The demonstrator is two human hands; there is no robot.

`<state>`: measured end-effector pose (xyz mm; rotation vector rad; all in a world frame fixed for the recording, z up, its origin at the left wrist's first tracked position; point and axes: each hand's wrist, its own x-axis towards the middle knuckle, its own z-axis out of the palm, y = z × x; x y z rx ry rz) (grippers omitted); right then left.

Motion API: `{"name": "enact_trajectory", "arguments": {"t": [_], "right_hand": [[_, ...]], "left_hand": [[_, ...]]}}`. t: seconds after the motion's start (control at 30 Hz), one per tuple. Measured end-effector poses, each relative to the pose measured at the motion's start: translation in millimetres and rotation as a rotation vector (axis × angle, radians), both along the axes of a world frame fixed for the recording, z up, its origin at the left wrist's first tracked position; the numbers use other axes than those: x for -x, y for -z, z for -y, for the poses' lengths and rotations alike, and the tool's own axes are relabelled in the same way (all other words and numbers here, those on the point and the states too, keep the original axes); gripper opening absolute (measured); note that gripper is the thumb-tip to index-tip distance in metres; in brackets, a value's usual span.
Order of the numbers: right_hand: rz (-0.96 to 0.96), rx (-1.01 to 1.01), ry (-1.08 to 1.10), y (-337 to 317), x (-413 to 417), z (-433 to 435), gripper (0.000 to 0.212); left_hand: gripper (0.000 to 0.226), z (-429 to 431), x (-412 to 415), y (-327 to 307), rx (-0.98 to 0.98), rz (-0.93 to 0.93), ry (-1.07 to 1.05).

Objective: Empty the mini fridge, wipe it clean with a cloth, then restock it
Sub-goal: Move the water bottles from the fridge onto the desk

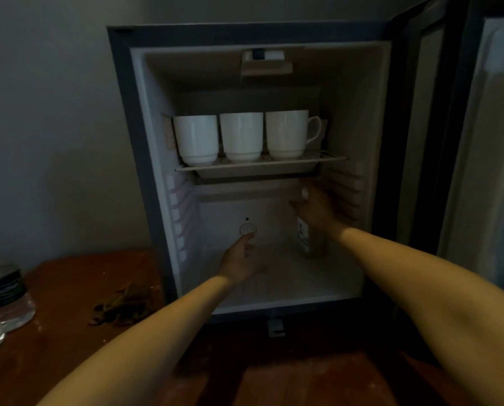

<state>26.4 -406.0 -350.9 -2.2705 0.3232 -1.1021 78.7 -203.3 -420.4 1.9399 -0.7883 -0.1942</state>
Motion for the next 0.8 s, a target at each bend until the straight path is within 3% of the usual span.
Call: {"name": "enact_trajectory", "arguments": {"t": [0.1,0.17,0.3,0.4,0.53,0.67,0.8], "right_hand": [[0.178,-0.24,-0.051,15,5,-7,0.058],[0.2,-0.365,-0.074,24,6,-10,0.046],[0.203,-0.376,-0.032,43,9,-10,0.044],[0.267,-0.38,-0.064,36,27,-34,0.017],[0.36,-0.539,-0.149,26,45,-51,0.02],[0.318,-0.644,-0.211,22,60,-65,0.005],[0.336,-0.763,-0.188,20,68,-84,0.018]], "left_hand": [[0.094,-3,5,5,-0.005,-0.029,-0.001],[0.094,-6,10,9,0.001,-0.061,0.0],[0.094,-11,24,18,0.001,-0.1,-0.03],[0.09,-12,37,23,0.04,-0.17,-0.046],[0.082,-13,53,26,0.126,-0.295,-0.082],[0.076,-21,69,25,0.199,-0.384,-0.063],[0.069,-32,89,30,0.232,-0.366,-0.067]]}}
